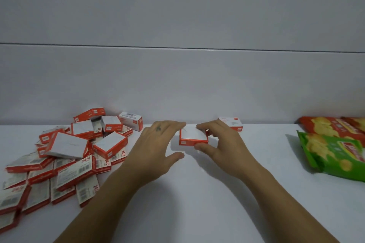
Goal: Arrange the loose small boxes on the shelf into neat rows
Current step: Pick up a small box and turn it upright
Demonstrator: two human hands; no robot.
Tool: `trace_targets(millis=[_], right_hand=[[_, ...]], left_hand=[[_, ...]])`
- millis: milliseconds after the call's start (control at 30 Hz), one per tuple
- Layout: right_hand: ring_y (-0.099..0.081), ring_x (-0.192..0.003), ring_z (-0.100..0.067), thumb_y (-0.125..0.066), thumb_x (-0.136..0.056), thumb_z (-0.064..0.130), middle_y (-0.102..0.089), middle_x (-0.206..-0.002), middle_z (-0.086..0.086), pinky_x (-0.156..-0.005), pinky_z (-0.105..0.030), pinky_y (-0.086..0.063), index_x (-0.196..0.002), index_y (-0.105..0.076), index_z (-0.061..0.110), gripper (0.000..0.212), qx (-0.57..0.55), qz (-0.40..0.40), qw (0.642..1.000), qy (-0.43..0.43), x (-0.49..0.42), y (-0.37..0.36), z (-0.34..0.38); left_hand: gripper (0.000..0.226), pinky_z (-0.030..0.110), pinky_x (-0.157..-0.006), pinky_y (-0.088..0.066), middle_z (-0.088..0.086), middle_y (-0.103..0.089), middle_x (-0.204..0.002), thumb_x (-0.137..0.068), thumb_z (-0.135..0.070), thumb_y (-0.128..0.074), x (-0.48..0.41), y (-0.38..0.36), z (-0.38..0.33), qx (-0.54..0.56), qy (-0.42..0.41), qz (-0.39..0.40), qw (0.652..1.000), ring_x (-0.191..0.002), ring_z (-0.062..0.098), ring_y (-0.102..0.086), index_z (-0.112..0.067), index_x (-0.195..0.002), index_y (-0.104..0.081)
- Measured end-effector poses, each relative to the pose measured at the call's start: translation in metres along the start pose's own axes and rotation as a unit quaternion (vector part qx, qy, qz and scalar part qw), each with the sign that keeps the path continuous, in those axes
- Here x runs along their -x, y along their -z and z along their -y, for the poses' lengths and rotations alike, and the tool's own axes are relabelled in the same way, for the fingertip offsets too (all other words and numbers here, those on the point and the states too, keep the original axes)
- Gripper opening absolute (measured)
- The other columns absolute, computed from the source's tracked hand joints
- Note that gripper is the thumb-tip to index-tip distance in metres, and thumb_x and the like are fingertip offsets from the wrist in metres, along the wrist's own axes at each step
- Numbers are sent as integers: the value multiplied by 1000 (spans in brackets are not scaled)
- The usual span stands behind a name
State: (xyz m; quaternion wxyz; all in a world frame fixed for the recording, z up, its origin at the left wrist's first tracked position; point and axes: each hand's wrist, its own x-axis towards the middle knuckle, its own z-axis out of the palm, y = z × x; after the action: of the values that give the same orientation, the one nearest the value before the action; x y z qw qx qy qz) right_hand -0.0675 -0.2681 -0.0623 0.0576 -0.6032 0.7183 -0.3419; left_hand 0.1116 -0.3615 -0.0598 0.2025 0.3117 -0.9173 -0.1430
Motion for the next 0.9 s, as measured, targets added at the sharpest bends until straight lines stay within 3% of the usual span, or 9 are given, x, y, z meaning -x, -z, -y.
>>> trace_targets(millis=[133, 233, 433, 533, 600, 733, 900], right_hand=[[-53, -101, -2, -72, -82, 30, -56, -112, 16, -91, -21, -43, -120, -59, 28, 40, -45, 19, 999, -21, 0, -2, -1], [-54, -101, -1, -71, -83, 30, -56, -111, 17, -91, -22, -45, -118, -60, 30, 37, -72, 18, 997, -35, 0, -1, -1], [-60, -91, 0, -72, -83, 29, -63, -102, 18, -81, -17, -48, -105, -63, 33, 24, -174, 32, 980, -86, 0, 1, 6], [-62, -79, 0, -66, -87, 32, -67, -88, 13, -71, -13, -48, -101, -69, 28, 15, -239, 28, 964, -112, 0, 6, 10], [-63, -78, -4, -56, -93, 34, -70, -85, 8, -74, -18, -51, -95, -70, 24, 17, -277, 21, 952, -126, 1, 9, 12], [-67, -77, -11, -41, -99, 38, -74, -88, 7, -79, -26, -56, -96, -72, 23, 35, -351, 18, 921, -169, 0, 12, 18], [-67, -73, -9, -51, -96, 30, -73, -84, 8, -80, -33, -57, -100, -71, 21, 22, -377, -1, 910, -173, 0, 13, 19]], left_hand=[[63, 35, -110, -25, -9, -43, -142, -81, -35, -71, -2, -7, 6, -10, -33, -35, 999, -132, 14, -35, -29, -137, -42], [51, 37, -98, -37, -2, -59, -125, -75, -27, -78, -3, -14, 12, -16, -68, -84, 994, -117, 22, -52, -22, -122, -58], [31, 25, -90, -41, -1, -67, -109, -79, -28, -66, -5, -17, 15, 31, -85, -151, 984, -103, 16, -60, -17, -108, -65], [23, 14, -87, -44, -16, -64, -106, -86, -26, -65, -4, -14, 10, 151, -31, -149, 977, -101, 2, -57, -25, -108, -63], [21, 14, -84, -48, -22, -65, -101, -87, -20, -66, -4, -11, 6, 225, 20, -137, 964, -98, 0, -59, -32, -105, -62], [18, 28, -83, -56, -14, -69, -98, -87, -21, -65, -7, -8, 0, 363, 141, -95, 916, -93, 11, -67, -34, -99, -62], [22, 36, -80, -58, -7, -72, -100, -88, -22, -63, -9, -10, 2, 407, 182, -85, 891, -86, 15, -70, -21, -110, -66]])
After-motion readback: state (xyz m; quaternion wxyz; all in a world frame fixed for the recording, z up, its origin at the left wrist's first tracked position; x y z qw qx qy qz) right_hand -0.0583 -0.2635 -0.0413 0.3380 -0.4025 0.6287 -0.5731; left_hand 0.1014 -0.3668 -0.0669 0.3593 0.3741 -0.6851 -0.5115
